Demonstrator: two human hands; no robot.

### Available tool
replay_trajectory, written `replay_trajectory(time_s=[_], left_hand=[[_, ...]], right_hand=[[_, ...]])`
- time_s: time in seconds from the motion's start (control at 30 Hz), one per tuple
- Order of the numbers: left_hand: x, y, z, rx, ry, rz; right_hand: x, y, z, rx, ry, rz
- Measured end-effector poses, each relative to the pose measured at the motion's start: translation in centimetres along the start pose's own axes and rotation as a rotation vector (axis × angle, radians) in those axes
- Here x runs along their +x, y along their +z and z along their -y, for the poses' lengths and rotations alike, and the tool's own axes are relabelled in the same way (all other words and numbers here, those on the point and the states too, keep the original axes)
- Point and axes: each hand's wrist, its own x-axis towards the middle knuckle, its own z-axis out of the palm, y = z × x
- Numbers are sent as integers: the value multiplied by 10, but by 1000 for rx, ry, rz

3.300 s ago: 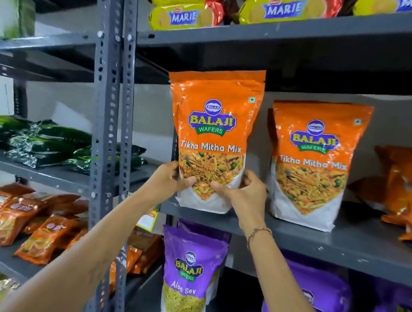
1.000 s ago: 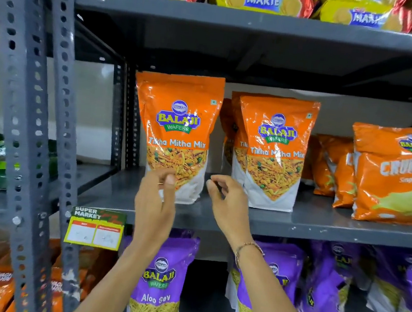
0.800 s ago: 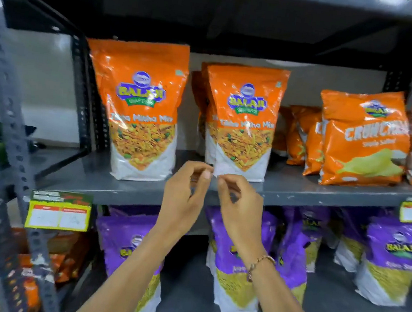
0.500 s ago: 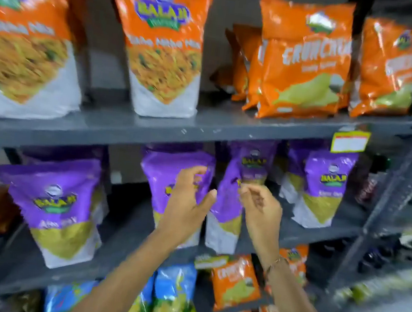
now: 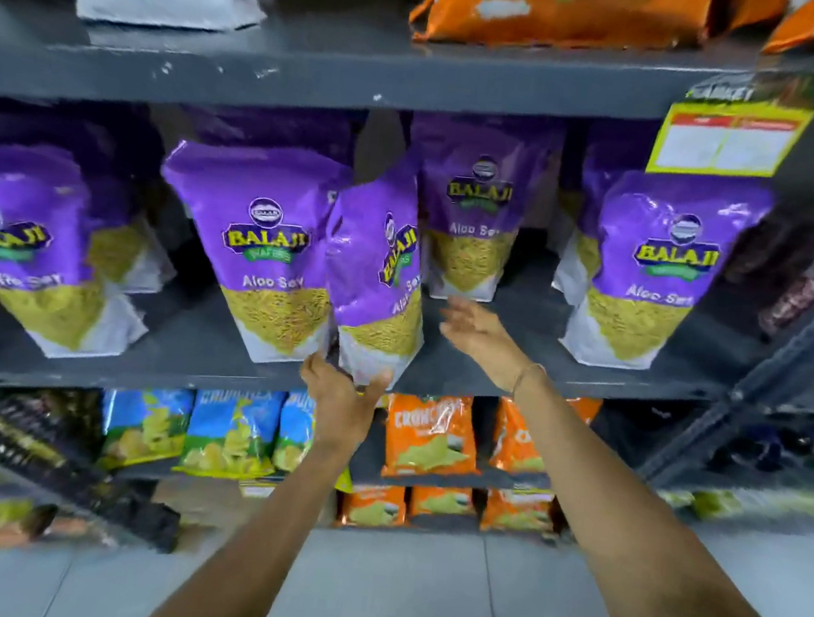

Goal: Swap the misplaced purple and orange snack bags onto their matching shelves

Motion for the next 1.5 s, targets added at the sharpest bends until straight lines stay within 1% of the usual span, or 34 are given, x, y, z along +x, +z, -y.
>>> replay_trajectory(time_s=[0.1,0.23,0.3,0.37,0.47,0.57,0.67,0.77,0.87,1.13,1.3,1.5], left_hand=[[5,4,-8,-41,28,-18],[8,11,-18,-126,38,-22],[9,16,-20,-98,49,-45],[10,20,-17,-81,83,-66],[2,23,-22,-49,127,-2],[9,30,-33,-37,185,157],[30,39,-50,-56,176,340],[53,51,-55,-91,180,451],[68,65,-47,-114,156,471],[58,73,-53,-126,83,478],[59,74,-51,-133,85,491],[57,74,-51,-155,57,506]], right_hand=[[23,3,9,-15,-9,251],[40,1,15,-62,1,457],[37,-1,15,-89,-2,487],[32,-8,10,-119,-25,470],[22,-29,-1,-111,-45,383],[9,-56,-12,-12,-72,286],[3,-70,-18,10,-120,188],[4,-73,-22,15,-155,61],[5,-75,-24,-28,-170,21],[15,-81,-34,-32,-114,61],[10,-77,-33,-17,-118,50],[8,-77,-29,-20,-95,76]])
